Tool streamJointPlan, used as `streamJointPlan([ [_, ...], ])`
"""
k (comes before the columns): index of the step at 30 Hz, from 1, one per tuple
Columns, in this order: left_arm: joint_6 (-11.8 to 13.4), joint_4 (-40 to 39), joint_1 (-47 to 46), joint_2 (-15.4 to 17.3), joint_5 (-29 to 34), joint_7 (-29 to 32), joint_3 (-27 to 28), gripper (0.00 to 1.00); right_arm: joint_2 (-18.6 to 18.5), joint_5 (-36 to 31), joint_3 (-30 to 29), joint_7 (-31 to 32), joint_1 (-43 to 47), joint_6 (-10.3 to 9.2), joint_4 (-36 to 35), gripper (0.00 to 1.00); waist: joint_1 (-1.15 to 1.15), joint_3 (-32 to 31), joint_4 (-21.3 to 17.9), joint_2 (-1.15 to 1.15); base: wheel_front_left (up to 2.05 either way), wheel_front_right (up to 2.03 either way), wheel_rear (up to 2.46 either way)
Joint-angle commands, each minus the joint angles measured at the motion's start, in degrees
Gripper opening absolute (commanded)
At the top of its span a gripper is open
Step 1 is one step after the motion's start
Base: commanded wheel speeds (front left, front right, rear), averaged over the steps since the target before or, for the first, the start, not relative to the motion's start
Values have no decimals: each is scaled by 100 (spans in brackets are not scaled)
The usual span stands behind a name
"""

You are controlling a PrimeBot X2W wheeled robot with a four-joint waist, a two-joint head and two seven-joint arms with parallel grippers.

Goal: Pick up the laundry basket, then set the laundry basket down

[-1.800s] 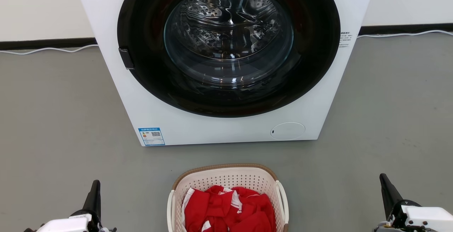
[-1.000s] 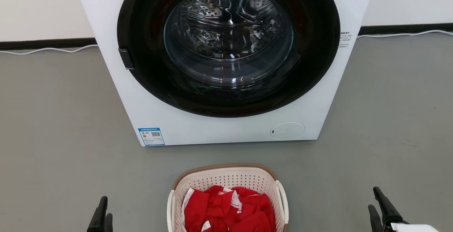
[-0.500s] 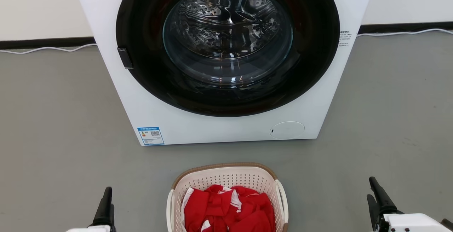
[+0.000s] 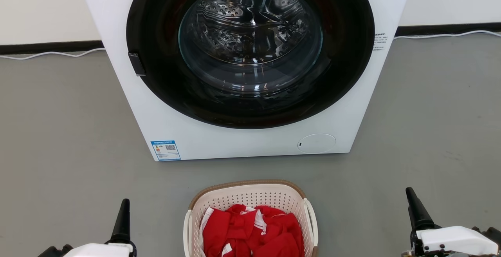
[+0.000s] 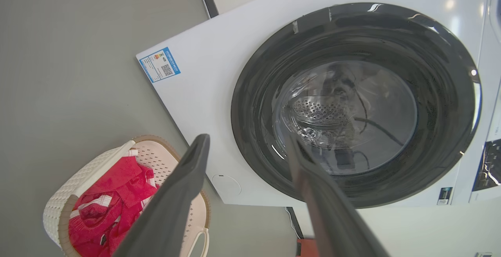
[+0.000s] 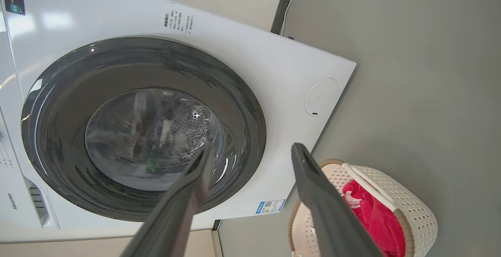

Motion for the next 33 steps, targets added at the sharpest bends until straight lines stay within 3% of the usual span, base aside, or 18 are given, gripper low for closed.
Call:
streamJointPlan([
  [1, -14, -139, -303, 85, 136, -40, 23, 100, -101, -102, 66, -70, -284, 7, -109, 100, -1, 0, -1, 0, 0, 0, 0],
  [33, -25, 138, -616, 292, 3347, -576, -612, 100, -374, -2697, 1000, -609, -896, 12, 465, 100, -1, 7, -21, 0, 0, 0, 0],
])
